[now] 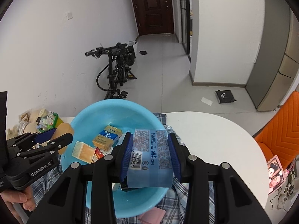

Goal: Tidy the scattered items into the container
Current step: 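Lower both held soaps into the blue basin with both grippers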

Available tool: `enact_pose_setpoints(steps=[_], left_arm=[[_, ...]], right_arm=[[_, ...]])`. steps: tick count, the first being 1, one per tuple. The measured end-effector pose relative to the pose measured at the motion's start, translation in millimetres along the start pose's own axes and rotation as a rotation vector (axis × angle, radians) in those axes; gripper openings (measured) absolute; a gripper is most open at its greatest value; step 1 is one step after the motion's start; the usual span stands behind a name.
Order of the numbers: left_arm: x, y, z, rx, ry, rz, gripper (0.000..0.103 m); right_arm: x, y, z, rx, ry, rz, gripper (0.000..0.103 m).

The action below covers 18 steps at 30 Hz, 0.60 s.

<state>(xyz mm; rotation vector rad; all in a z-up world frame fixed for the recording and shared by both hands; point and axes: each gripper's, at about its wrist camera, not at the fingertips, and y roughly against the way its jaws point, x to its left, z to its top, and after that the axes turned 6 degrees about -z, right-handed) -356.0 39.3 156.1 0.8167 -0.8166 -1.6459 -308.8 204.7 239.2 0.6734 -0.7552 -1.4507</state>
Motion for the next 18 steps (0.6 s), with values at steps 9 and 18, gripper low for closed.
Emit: enact_pose_setpoints(steps=[9,18], left_arm=[[8.8,-65.3,15.8,0.074,0.006,-0.001,0.045],[24.1,-107.7,7.2,0.130,0.049,-0.017,0.045]], right_arm=[[20.6,-69.4,7.3,0.083,0.025,0.036,0.037],[37.3,-100.7,0.3,0.120,0.055,0.031,0.037]])
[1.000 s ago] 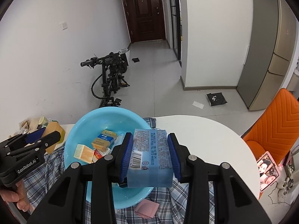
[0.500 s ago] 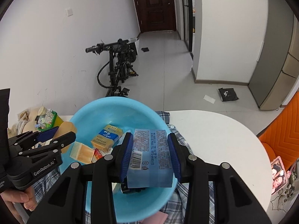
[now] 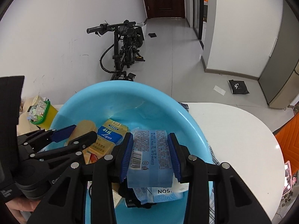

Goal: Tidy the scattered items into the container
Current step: 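Open both grippers to release the orange soap and blue soap box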

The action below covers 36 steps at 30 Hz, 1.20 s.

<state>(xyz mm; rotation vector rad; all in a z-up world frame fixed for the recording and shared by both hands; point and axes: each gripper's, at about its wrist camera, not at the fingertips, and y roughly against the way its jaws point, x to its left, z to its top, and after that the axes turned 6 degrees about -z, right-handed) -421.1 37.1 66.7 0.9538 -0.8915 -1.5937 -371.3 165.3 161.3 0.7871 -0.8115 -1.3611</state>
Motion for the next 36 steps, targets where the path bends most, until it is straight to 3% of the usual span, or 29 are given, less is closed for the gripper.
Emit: enact_pose_setpoints(steps=[9,12,15,30,36], left_arm=[[4.7,-6.8,-4.6,0.018,0.009,-0.002,0.047],[2.2,-4.9,-3.6,0.014,-0.006,0.038,0.080],[-0.9,5.7,-4.6,-0.037,-0.038,0.046,0.080],[14.6,-4.2,-13.0,-0.013,-0.016,0.040,0.080],[17.1,-1.8,-16.1,-0.026,-0.013,0.045,0.080]], right_arm=[[9.6,1.8,-0.6,-0.003,0.018,-0.004,0.037],[10.9,3.8,-2.5,-0.004,0.019,-0.009,0.037],[10.5,3.9,-3.7,-0.002,0.018,-0.009,0.037],[4.8,-0.2,-7.3,0.002,-0.002,-0.016,0.037],[-5.4,-0.6,-6.0,-0.022,-0.084,0.005,0.044]])
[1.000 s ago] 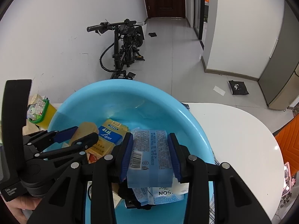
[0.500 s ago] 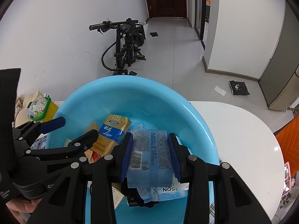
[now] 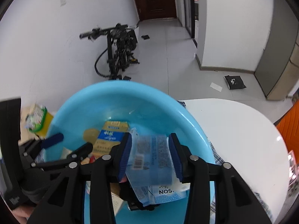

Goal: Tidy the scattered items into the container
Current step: 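Open both grippers to release the orange soap and blue soap box, then withdraw both tools from the basin toward the grey card and pink roll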

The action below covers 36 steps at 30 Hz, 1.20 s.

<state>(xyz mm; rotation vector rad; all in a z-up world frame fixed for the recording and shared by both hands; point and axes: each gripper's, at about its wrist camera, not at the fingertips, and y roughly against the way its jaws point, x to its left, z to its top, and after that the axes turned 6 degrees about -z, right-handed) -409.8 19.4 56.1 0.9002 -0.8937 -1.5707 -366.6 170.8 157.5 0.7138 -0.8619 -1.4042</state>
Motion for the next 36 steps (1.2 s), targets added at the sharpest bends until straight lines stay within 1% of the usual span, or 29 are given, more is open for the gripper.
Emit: enact_pose_setpoints(steps=[3,7,8,9,10,11,12,13,14,15,17,18,21,22,26,29,33,35,36], left_arm=[[-0.1,3.4,-0.1,-0.017,-0.015,-0.006,0.080],[-4.5,5.6,-1.5,-0.021,-0.028,0.006,0.080],[-5.9,6.5,-2.2,-0.026,-0.028,0.014,0.080],[-6.1,8.1,-3.1,-0.039,-0.031,0.042,0.080],[-6.1,9.6,-3.9,-0.054,-0.037,0.071,0.080],[-6.3,11.0,-5.0,-0.065,-0.044,0.079,0.080],[-7.5,13.2,-6.4,-0.075,-0.050,0.076,0.080],[-9.3,15.9,-8.6,-0.089,-0.060,0.072,0.080],[-10.5,18.5,-10.4,-0.106,-0.072,0.068,0.080],[-12.6,22.0,-12.1,-0.129,-0.090,0.068,0.080],[-16.3,28.9,-15.0,-0.175,-0.113,0.074,0.085],[-17.4,32.1,-16.9,-0.196,-0.114,0.066,0.087],[-17.8,43.6,-20.1,-0.266,-0.086,0.000,0.087],[-17.7,47.2,-20.5,-0.282,-0.077,-0.011,0.087],[-23.9,59.8,-24.5,-0.357,-0.113,0.008,0.087],[-31.4,70.4,-30.1,-0.423,-0.163,0.049,0.087],[-33.4,83.1,-40.3,-0.495,-0.193,0.021,0.088],[-31.8,89.0,-45.2,-0.527,-0.182,0.005,0.089],[-30.0,91.7,-47.0,-0.537,-0.165,-0.002,0.092]], right_arm=[[7.6,3.2,0.2,-0.010,0.036,-0.026,0.047],[14.3,5.8,-0.8,-0.012,0.038,-0.011,0.047],[14.3,6.5,-1.4,-0.013,0.040,-0.013,0.048],[15.4,7.1,-2.2,-0.016,0.042,-0.018,0.049],[15.7,8.3,-2.8,-0.023,0.044,-0.022,0.055],[15.8,10.4,-3.6,-0.035,0.047,-0.024,0.063],[16.8,13.2,-4.6,-0.053,0.051,-0.024,0.069],[17.4,16.2,-5.1,-0.074,0.053,-0.026,0.081],[17.1,19.7,-5.6,-0.094,0.049,-0.032,0.089],[15.9,22.3,-6.7,-0.111,0.039,-0.037,0.091],[12.9,25.4,-8.1,-0.124,0.013,-0.026,0.099],[11.6,26.1,-8.7,-0.121,0.004,-0.015,0.099],[9.8,30.8,-11.0,-0.140,-0.001,-0.002,0.099],[10.2,33.1,-12.1,-0.154,0.005,-0.002,0.099],[11.8,42.9,-15.2,-0.208,0.037,-0.003,0.099],[9.0,49.3,-18.3,-0.246,0.047,-0.001,0.099],[4.5,57.3,-23.8,-0.304,0.030,0.003,0.099],[3.3,62.4,-28.1,-0.339,0.033,-0.003,0.099],[2.7,66.1,-32.1,-0.357,0.040,-0.012,0.099]])
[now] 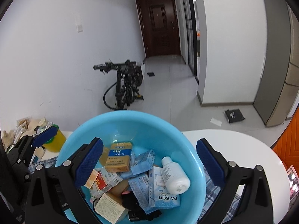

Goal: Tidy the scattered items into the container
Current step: 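Withdraw both tools from the basin toward the grey card and pink roll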

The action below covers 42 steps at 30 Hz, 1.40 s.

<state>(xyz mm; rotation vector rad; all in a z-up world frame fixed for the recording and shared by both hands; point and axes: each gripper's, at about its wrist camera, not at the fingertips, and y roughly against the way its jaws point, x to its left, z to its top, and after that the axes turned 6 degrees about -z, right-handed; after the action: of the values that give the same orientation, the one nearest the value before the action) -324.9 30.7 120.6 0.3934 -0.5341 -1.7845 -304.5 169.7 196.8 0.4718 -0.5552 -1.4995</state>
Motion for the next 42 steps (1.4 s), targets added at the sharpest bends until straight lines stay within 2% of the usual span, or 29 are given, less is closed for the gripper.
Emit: enact_pose_setpoints(steps=[3,7,9,12,15,17,20,23,27,29,33,37,39,42], left_arm=[[6.0,11.0,-5.0,-0.025,0.074,-0.020,0.103],[0.7,27.7,-16.4,-0.071,0.032,0.009,0.103],[-0.9,34.9,-19.2,-0.074,0.029,-0.007,0.103],[-1.8,46.7,-22.1,-0.094,0.044,-0.007,0.103],[0.4,59.6,-27.0,-0.068,0.093,-0.034,0.103],[-2.0,73.6,-35.1,-0.086,0.067,-0.049,0.103],[-10.3,95.9,-46.1,-0.119,0.002,-0.006,0.103],[-18.3,118.7,-54.9,-0.137,-0.038,0.004,0.103],[-25.7,160.7,-67.1,-0.211,-0.027,-0.016,0.103],[-25.0,180.8,-72.6,-0.265,-0.009,-0.063,0.103],[-31.2,220.7,-80.9,-0.309,-0.017,-0.082,0.103],[-36.5,244.9,-95.2,-0.354,-0.045,-0.117,0.103],[-37.8,251.8,-106.1,-0.361,-0.033,-0.087,0.103],[-38.9,259.9,-122.2,-0.375,0.023,0.063,0.103]], right_arm=[[-2.0,15.9,-9.3,-0.058,0.041,-0.018,0.100],[-8.4,34.7,-20.1,-0.113,0.073,-0.047,0.102],[-8.7,42.3,-21.8,-0.135,0.095,-0.043,0.102],[-11.7,56.3,-23.7,-0.181,0.084,-0.037,0.102],[-17.7,70.1,-28.1,-0.200,0.051,0.004,0.102],[-21.5,79.7,-35.9,-0.218,0.061,0.019,0.103],[-24.9,94.1,-47.9,-0.252,0.078,-0.012,0.102],[-17.8,121.2,-66.5,-0.344,0.133,-0.044,0.103],[-9.3,148.6,-87.5,-0.307,0.168,-0.006,0.103],[-7.6,163.0,-95.0,-0.275,0.161,0.033,0.102],[-2.2,194.8,-104.9,-0.303,0.184,0.059,0.103],[0.3,223.9,-120.6,-0.347,0.210,0.033,0.103],[-1.2,233.5,-132.2,-0.357,0.204,0.042,0.103],[-0.6,242.8,-153.2,-0.372,0.196,0.048,0.102]])
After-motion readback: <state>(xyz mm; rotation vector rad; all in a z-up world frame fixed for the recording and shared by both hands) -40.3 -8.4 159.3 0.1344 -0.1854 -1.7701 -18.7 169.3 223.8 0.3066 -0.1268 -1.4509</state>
